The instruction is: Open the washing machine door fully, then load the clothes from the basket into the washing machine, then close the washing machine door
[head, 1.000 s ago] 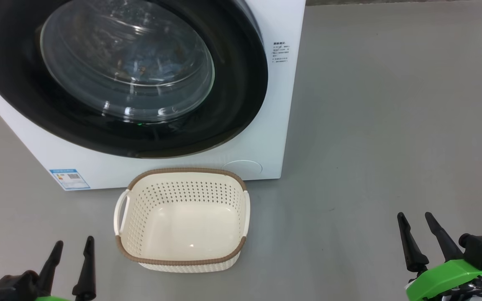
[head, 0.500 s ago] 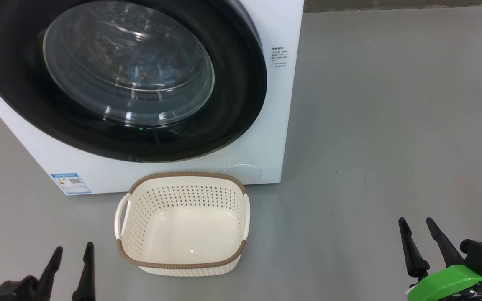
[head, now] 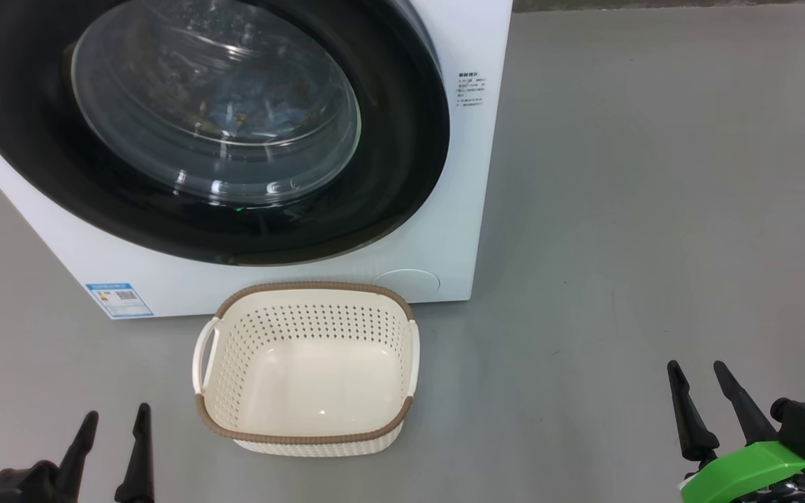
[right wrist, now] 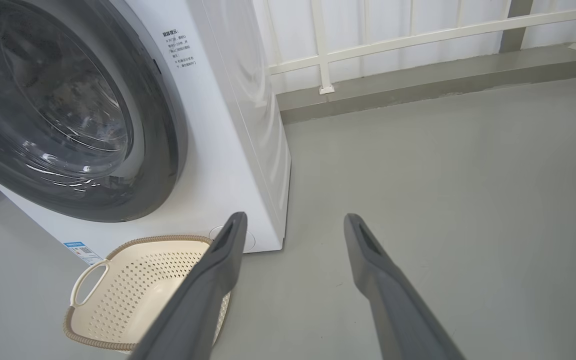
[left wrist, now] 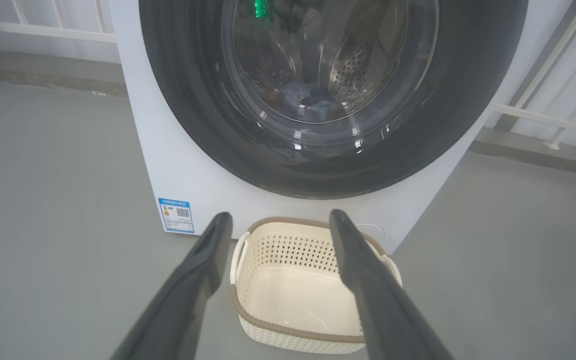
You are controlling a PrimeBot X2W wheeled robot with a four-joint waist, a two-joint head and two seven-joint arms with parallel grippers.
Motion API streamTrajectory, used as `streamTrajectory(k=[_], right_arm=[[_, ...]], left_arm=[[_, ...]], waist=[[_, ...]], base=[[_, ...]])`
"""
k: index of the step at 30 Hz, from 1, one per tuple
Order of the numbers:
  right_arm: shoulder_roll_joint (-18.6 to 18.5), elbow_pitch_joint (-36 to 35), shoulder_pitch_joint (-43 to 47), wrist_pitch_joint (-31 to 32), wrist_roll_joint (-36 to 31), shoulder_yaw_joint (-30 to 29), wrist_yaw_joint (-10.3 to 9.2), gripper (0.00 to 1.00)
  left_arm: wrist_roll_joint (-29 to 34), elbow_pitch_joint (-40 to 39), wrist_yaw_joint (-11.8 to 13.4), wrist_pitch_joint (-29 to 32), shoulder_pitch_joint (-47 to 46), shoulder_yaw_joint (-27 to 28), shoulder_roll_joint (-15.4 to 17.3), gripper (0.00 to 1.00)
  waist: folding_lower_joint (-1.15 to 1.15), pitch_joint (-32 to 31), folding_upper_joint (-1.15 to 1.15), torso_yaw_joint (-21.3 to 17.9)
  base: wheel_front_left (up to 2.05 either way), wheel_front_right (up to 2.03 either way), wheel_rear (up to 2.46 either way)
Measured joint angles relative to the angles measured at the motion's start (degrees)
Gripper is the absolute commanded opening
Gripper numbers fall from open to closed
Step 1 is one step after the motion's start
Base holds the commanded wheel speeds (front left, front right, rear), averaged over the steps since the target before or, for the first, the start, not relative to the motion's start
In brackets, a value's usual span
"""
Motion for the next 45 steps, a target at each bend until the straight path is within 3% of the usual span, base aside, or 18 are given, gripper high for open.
streamTrajectory(k=[3,4,12,45], right_arm=[[0.03,-0.03,0.01,0.00,0.00,-0.01,0.00,1.00],[0.03,-0.07,0.02,0.00,0.00,-0.04,0.00,0.00],[2.47,4.16,2.04,0.57,0.66,0.14,0.02,0.00],[3.43,1.56,1.97,5.88,18.95,-1.08,0.02,0.00]], left_arm=[[0.11,0.18,-0.01,0.00,0.01,-0.04,-0.01,1.00],[0.14,0.12,0.00,0.00,0.01,0.01,-0.10,0.00],[-0.11,3.63,0.02,0.55,1.88,-1.21,-4.03,0.00],[-17.36,3.31,0.02,5.77,1.52,1.11,-5.46,0.00]], waist=[[0.00,-0.19,0.00,0.11],[0.00,-0.28,0.00,0.14],[0.00,-0.39,0.00,0.22],[0.01,-1.13,0.00,0.16]], base=[[0.00,0.00,0.00],[0.00,0.00,0.00],[0.00,0.00,0.00],[0.00,0.00,0.00]])
